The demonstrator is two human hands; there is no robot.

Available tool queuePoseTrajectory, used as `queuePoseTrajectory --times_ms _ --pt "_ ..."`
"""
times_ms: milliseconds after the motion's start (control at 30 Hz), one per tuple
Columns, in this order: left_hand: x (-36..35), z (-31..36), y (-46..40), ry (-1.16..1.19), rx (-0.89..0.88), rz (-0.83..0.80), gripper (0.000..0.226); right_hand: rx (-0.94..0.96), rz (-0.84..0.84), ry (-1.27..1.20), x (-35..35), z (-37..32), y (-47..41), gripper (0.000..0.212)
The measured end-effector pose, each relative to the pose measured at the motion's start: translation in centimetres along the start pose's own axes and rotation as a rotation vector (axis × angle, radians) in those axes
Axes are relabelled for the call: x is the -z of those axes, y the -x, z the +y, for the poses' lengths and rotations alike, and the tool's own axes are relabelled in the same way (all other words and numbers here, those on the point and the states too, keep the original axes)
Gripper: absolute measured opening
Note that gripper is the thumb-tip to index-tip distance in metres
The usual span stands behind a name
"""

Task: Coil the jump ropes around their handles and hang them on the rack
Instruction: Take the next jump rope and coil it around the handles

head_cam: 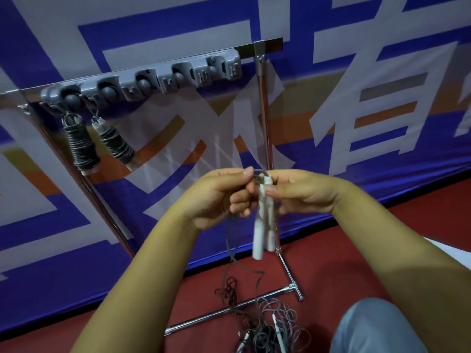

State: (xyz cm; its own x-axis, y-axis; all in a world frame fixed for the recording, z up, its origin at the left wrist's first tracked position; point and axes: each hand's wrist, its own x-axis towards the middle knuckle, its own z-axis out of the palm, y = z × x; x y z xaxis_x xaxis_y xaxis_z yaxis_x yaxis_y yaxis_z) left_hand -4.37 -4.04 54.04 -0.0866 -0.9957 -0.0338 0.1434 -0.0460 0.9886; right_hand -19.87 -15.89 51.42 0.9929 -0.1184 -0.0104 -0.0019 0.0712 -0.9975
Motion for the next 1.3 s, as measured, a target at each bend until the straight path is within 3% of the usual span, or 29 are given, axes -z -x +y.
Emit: queuePoseTrajectory --times_ms 200,333,500,667,833,1000,1300 --pt "-1.1 1.9 0.4 -0.098 0.032 0.110 0.025 0.192 0.542 0.321 -3.0 1.9 -1.5 0.036" --pt "-1.2 1.8 0.5 -0.122 0.092 0.126 0.026 0.233 0.663 0.203 -4.1 3.9 -2.8 0.021" --pt "-0.7 1.3 0.8 0.004 0.108 0.154 0.025 0.166 0.755 0.280 -5.2 4.1 -4.1 0.012" --pt "-0.5 1.4 0.8 0.034 0.089 0.157 0.023 0.228 0.617 0.021 -5.8 3.4 -4.1 0.024" --pt "0.2 0.8 1.1 -0.035 0.090 0.135 0.028 0.243 0.494 -0.196 -5.4 2.3 -3.0 0.017" --pt "1.1 -1.0 2.6 -0.059 0.112 0.149 0.022 0.211 0.537 -0.345 -4.1 1.3 -1.3 0.015" --pt "0.7 -4.0 4.5 0.462 0.060 0.055 0.021 0.261 0.578 -0.560 -3.1 0.0 -0.9 0.012"
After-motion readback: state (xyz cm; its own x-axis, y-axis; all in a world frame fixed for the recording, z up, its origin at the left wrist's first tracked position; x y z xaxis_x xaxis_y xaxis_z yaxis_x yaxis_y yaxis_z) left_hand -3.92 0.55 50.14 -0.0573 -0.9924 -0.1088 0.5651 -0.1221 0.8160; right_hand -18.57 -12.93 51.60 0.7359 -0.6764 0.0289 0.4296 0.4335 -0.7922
